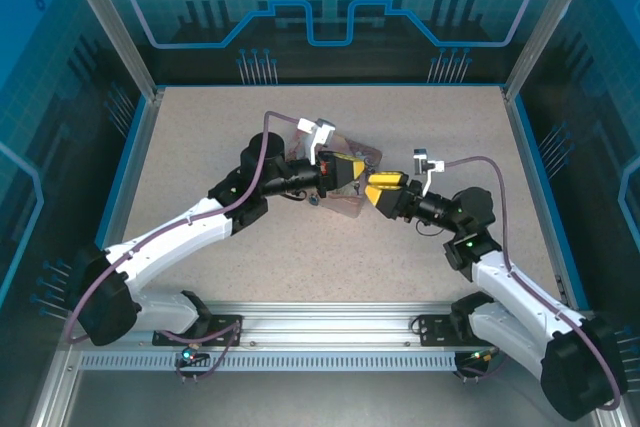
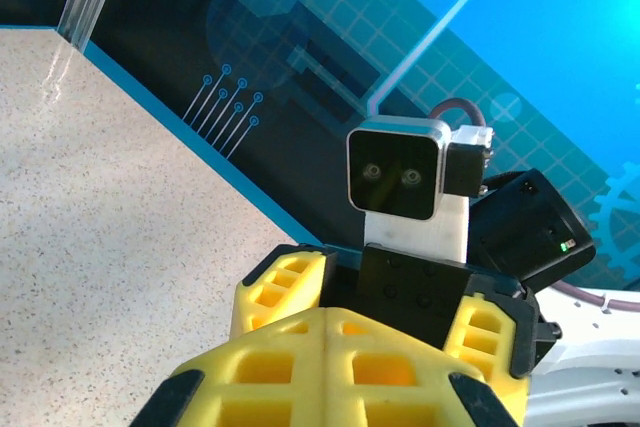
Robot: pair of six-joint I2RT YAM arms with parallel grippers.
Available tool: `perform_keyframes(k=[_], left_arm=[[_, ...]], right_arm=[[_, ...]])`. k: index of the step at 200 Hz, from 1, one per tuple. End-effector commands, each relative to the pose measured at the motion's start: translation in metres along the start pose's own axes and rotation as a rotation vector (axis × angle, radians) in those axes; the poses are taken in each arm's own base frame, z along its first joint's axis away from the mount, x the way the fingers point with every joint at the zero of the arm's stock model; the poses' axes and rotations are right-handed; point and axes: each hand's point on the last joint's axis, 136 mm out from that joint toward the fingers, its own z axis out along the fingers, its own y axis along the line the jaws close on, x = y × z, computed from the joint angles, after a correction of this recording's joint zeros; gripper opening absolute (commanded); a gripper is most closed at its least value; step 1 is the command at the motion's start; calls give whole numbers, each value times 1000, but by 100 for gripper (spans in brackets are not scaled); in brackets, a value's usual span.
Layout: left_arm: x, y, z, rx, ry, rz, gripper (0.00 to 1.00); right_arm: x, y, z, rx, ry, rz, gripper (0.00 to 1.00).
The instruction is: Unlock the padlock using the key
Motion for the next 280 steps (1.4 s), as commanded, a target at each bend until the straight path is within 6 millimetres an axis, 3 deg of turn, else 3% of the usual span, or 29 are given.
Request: perform_keyframes(k=[1, 34, 86, 210, 242, 250, 261, 280], left_arm=[[-11, -20, -3, 55, -7, 67, 0], [-12, -21, -3, 59, -7, 63, 0], [-11, -19, -2, 53, -11, 57, 0], [-10, -17, -2, 49, -10, 59, 0], [-11, -17, -2, 49, -13, 61, 0], [-11, -18, -2, 50, -13, 62, 5], [-12, -18, -3, 47, -17, 62, 22], [-14, -18, -6, 35, -24, 73, 33]], right_arm=[[-11, 25, 9, -89, -7, -59, 61], [-14, 25, 17, -94, -3, -72, 55], [-12, 23, 25, -95, 12, -47, 36], [-15, 18, 26, -55, 0, -33, 0], [-12, 14, 24, -39, 6, -31, 0], [-11, 14, 24, -38, 7, -32, 0], [-11, 13, 24, -30, 9, -31, 0], [-7, 9, 23, -9, 19, -34, 0]])
